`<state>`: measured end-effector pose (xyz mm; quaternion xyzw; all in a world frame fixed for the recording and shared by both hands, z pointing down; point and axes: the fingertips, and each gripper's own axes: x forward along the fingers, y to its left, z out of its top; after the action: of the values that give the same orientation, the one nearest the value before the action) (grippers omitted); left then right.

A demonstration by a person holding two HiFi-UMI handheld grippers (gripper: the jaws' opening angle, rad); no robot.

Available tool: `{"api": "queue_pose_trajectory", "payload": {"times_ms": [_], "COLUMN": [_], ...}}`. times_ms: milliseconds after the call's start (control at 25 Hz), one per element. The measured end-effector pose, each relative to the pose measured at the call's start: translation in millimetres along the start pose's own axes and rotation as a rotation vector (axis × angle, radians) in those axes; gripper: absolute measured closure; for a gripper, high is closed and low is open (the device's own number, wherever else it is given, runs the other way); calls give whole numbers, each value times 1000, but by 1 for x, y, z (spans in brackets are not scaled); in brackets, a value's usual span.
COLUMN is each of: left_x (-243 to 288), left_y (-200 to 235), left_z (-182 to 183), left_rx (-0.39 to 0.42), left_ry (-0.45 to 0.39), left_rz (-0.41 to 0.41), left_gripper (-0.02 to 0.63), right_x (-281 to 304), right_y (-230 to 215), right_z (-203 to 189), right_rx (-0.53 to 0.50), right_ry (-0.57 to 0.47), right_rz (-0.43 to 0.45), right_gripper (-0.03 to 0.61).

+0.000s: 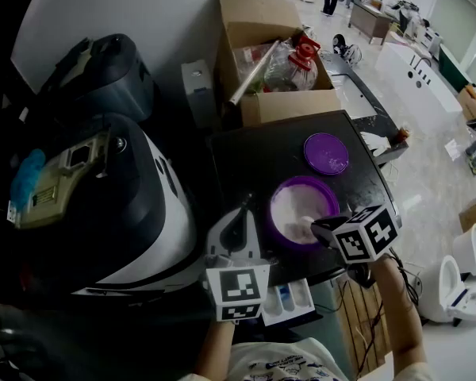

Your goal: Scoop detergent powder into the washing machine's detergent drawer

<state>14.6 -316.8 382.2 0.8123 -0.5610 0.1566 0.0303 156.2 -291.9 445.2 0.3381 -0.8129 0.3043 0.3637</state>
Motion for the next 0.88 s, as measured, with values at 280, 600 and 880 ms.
{"api": "queue_pose_trajectory", "payload": {"times_ms": [280, 600, 880], "left_x": [-3, -8, -13], "left_y": [-1, 2, 1], "left_z": [4, 8, 12], "left_rx": [1, 5, 7], "left_ry": [-10, -19, -29], "left_rz": [5, 16, 21], "left_gripper": [611, 612, 612], "right_x": [-2, -7, -17], "right_y": [0, -1, -1], "right_z": [4, 8, 16], "right_rx": [128, 302, 513], "right_ry": [-111, -240, -397], "right_rz": [17, 45, 109], "right_gripper": [557, 557, 557]}}
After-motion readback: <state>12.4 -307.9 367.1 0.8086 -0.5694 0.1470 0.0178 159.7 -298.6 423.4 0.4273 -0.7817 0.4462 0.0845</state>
